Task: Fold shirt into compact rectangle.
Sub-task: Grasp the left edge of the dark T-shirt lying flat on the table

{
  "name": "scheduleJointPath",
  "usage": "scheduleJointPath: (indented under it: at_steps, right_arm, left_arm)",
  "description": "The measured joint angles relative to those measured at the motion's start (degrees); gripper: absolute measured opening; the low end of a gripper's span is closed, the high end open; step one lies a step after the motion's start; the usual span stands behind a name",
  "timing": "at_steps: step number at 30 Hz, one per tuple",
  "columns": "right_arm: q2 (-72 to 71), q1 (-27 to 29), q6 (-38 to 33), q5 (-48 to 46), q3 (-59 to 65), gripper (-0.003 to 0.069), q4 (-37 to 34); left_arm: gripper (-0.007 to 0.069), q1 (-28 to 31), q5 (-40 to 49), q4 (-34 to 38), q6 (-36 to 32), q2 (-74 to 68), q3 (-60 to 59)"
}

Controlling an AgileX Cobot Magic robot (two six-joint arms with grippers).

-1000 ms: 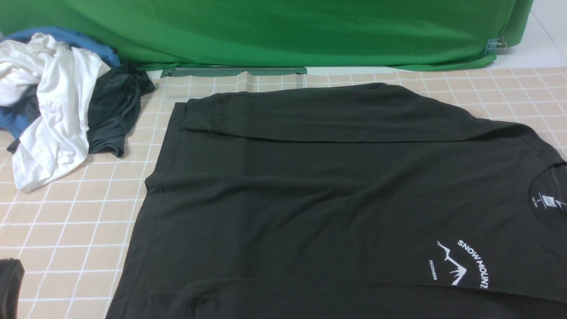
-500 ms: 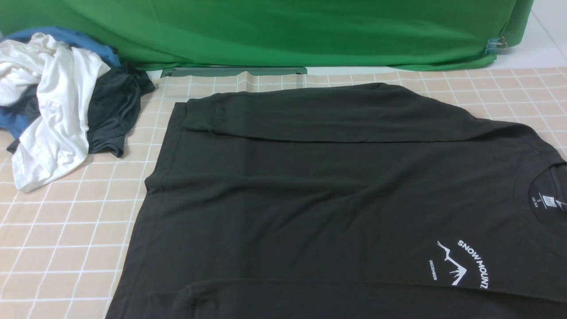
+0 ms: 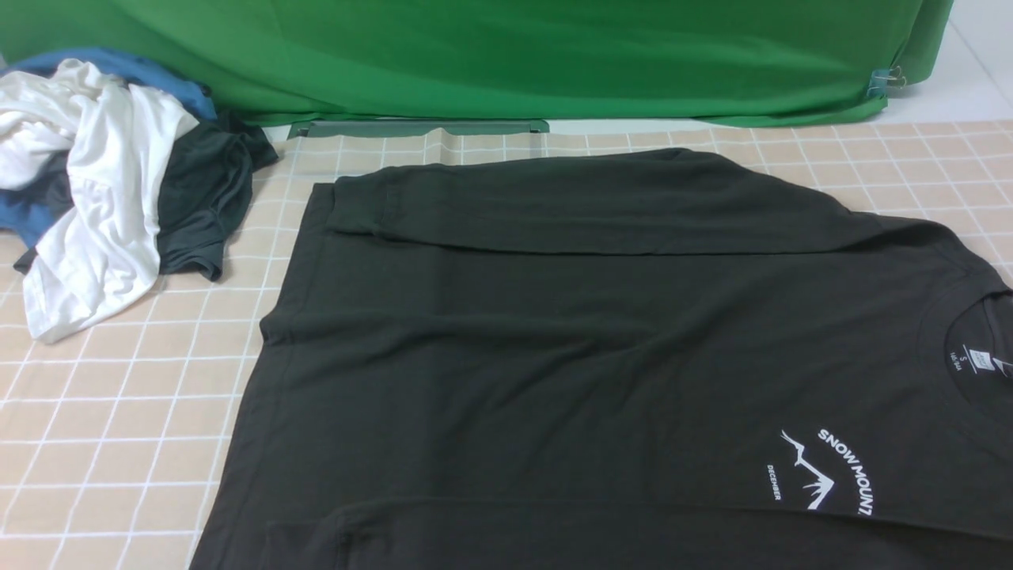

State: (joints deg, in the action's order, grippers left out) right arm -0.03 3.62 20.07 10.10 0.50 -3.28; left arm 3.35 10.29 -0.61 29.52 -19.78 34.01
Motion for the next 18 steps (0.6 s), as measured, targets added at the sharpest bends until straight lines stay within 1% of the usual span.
scheduleJointPath:
  at_steps: [1,2,4,5,6,7,9,10,12,13,14,16,17,18]
  right_arm:
    - [0.00,0.00,0.42,0.12,0.00,0.0247,0.00]
    - [0.00,0.00,0.94,0.28,0.00,0.0247,0.00]
    - [0.00,0.00,1.44,1.28,0.00,0.0247,0.00]
    - [0.00,0.00,1.87,2.05,0.00,0.0246,0.00]
    - [0.00,0.00,2.49,3.05,0.00,0.0240,0.00]
    - [0.00,0.00,2.84,3.77,0.00,0.0232,0.00]
    - [0.03,0.00,3.32,2.67,-0.89,0.0200,0.00]
    - [0.09,0.00,3.46,1.40,-1.75,0.0178,-0.02]
    - [1.32,0.00,3.09,-5.19,-6.53,0.0103,-0.02]
    - [2.83,0.00,1.70,-10.10,-10.18,0.0068,-0.02]
    - [4.22,0.00,0.42,-13.03,-12.71,0.0046,-0.02]
    - [9.03,0.00,-3.83,-20.69,-19.21,0.0036,-0.02]
    - [12.64,0.00,-6.67,-25.34,-23.08,0.0036,-0.02]
    - [14.54,0.00,-8.05,-28.54,-25.55,0.0036,-0.02]
  left_arm:
    - [0.0022,0.00,3.34,0.61,-1.72,-2.21,2.04]
    - [0.0022,0.00,9.93,2.65,-8.75,-7.50,6.30]
    - [0.0022,0.00,19.66,6.96,-19.04,-15.17,10.87]
    - [0.0022,0.00,23.07,8.42,-21.84,-17.44,11.87]
    - [0.0022,0.00,27.52,11.36,-26.70,-21.83,13.21]
    - [0.0022,0.00,30.72,13.74,-30.17,-25.24,13.75]
    - [0.0022,0.00,35.63,17.02,-35.28,-30.92,13.75]
    - [0.0022,0.00,36.95,17.85,-36.47,-32.69,13.54]
    - [0.0017,0.00,39.49,19.56,-38.60,-37.66,12.05]
    - [0.0015,0.00,39.86,19.86,-39.10,-40.00,10.77]
    - [0.0015,-0.33,39.91,19.86,-39.42,-41.69,9.71]
    - [0.0015,-1.86,39.32,19.63,-39.69,-44.13,7.93]
    - [0.0015,-3.66,38.81,19.57,-39.63,-45.32,6.95]
    - [0.0015,-5.20,38.34,19.43,-39.24,-45.99,6.41]
